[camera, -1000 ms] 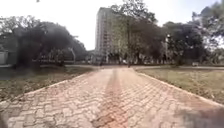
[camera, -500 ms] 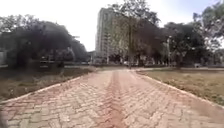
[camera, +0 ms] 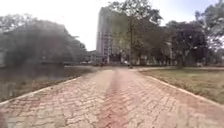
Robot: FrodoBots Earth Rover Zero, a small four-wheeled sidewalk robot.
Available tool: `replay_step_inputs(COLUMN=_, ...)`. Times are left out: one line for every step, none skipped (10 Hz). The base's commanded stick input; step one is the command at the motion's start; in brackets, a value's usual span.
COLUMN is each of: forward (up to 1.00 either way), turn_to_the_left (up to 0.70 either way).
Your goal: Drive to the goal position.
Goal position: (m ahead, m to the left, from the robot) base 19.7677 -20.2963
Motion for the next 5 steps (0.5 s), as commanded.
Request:
replay_step_inputs(forward=0.85, turn_to_the_left=0.0)
replay_step_inputs(forward=0.85, turn_to_the_left=0.0)
replay_step_inputs(forward=0.85, turn_to_the_left=0.0)
replay_step_inputs(forward=0.85, turn_to_the_left=0.0)
replay_step_inputs(forward=0.85, turn_to_the_left=0.0)
